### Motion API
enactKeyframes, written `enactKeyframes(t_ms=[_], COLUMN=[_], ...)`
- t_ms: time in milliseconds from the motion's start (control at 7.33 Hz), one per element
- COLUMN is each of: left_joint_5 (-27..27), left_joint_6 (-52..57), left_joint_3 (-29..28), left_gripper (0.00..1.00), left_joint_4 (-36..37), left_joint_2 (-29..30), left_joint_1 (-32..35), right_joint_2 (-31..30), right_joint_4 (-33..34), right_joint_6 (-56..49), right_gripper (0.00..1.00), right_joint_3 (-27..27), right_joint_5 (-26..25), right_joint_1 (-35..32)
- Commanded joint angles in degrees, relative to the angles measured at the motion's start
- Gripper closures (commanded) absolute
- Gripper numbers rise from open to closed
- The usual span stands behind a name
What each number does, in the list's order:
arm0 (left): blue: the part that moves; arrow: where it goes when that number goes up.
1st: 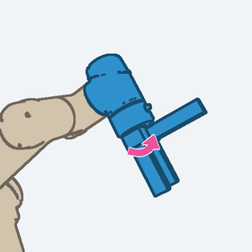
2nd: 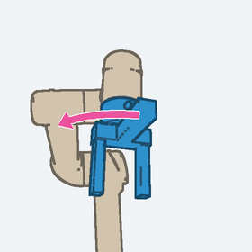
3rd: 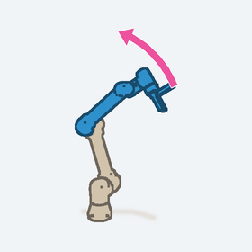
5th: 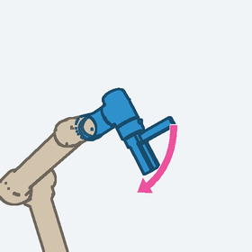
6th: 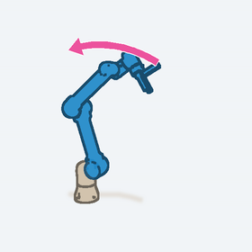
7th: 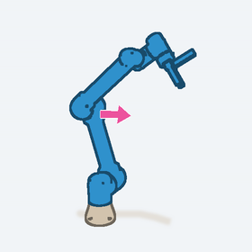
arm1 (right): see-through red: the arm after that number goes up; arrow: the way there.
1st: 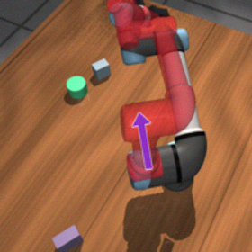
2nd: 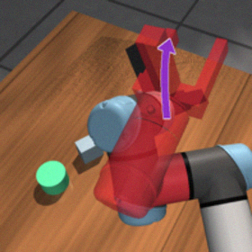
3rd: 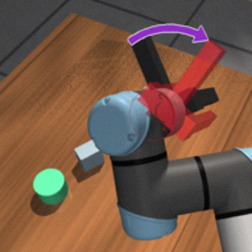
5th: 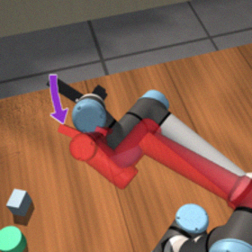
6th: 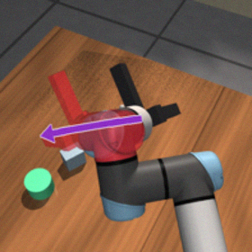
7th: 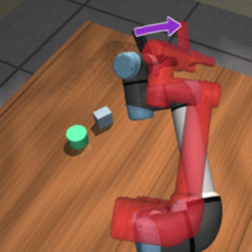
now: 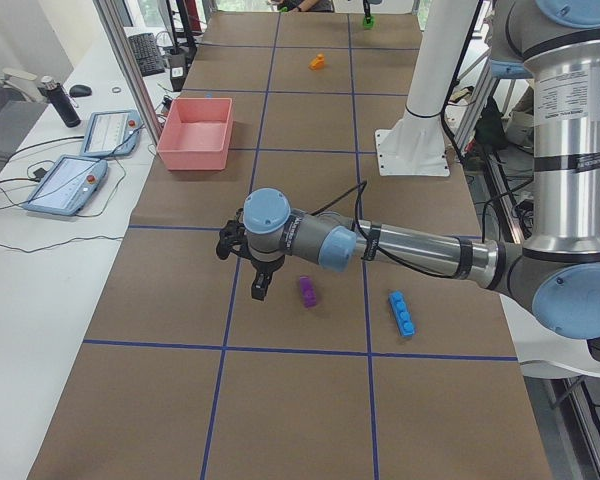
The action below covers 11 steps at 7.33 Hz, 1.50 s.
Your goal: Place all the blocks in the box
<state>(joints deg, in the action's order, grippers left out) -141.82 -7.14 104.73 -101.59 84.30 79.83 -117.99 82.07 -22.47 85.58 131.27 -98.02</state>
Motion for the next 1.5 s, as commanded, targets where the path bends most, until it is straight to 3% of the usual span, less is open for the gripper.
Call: enactKeyframes(t_ms=[0, 136, 273, 409, 545, 955, 1091, 1227, 1364], left_joint_5=[0.5, 0.8, 6.3, 15.6, 18.3, 21.0, 24.4, 30.8, 32.2], left_joint_6=[-2.5, -2.2, -2.0, 0.2, 3.1, 3.8, 3.7, 3.4, 1.8], left_joint_3=[0.7, 1.5, 1.5, 1.6, 2.0, 8.3, 8.9, 8.8, 8.5], left_gripper=[0.00, 0.00, 0.00, 0.00, 0.00, 0.01, 0.02, 0.03, 0.05], left_joint_4=[-6.3, -13.1, -21.5, -30.2, -33.7, -33.9, -33.9, -33.6, -33.1], left_joint_2=[-2.4, -7.2, -12.1, -18.7, -22.6, -30.4, -31.4, -31.7, -31.6], left_joint_1=[-7.9, -12.2, -19.9, -28.9, -33.6, -45.5, -50.3, -57.0, -60.1], right_joint_2=[11.9, 17.7, 21.9, 26.3, 30.9, 43.6, 48.8, 56.1, 64.9], right_joint_4=[20.4, 25.0, 25.1, 24.9, 24.9, 24.0, 24.0, 24.0, 22.9], right_joint_6=[3.2, 5.1, 10.4, 16.1, 21.1, 37.8, 43.9, 49.0, 52.5], right_gripper=[1.00, 1.00, 1.00, 1.00, 1.00, 1.00, 1.00, 1.00, 1.00], right_joint_3=[12.4, 14.4, 14.5, 14.8, 14.7, 13.8, 12.3, 7.8, 0.1], right_joint_5=[1.8, 3.6, 6.5, 8.1, 8.6, 10.2, 10.1, 10.1, 10.1], right_joint_1=[1.4, 3.3, 6.2, 9.7, 12.5, 23.0, 26.0, 28.5, 29.9])
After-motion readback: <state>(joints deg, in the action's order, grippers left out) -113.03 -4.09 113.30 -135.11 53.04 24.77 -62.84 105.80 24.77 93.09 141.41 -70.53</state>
